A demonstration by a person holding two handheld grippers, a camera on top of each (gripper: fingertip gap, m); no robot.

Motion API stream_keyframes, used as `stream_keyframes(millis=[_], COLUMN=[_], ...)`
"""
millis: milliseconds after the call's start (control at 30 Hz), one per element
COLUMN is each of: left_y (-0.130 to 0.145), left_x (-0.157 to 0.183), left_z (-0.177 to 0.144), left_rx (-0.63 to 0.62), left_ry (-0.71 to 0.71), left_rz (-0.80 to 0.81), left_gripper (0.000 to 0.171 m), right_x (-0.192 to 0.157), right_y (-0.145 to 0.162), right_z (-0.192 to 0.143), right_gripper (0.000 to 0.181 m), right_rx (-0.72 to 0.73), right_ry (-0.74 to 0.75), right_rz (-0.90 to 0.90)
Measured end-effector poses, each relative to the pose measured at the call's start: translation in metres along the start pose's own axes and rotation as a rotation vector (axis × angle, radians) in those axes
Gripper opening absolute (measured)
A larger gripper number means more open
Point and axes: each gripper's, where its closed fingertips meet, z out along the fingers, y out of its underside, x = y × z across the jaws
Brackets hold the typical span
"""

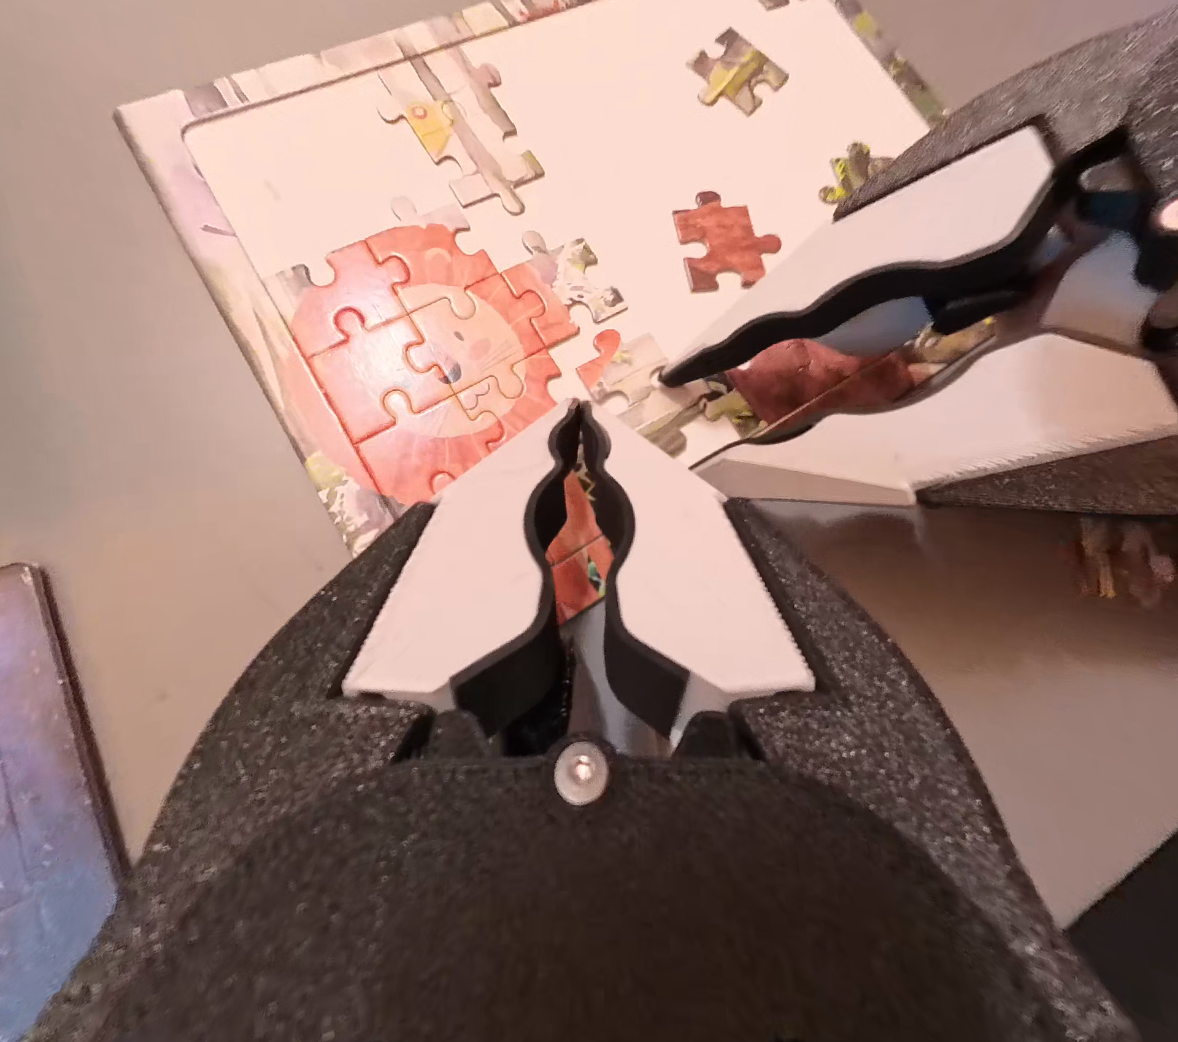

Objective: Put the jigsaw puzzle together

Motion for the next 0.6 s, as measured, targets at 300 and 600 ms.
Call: stream_keyframes(millis=[300,600], left_y=[0.010,0.006], left_x=[0.017,0.010], left_z=[0.005,0.002], left_rx=[-0.032,-0.007], left_ry=[0.084,0.076], left_rz=[0.055,0.023], left_gripper=[0.000,0.000], right_x=[0.000,-0.003], right_y=[-0.001,-0.002], right_z=[0.001,-0.011], right_gripper=[0.035,0.039], right_rx=[0.023,0.034], right_ry=[-0.074,-0.091], right_rz=[0.058,0.033])
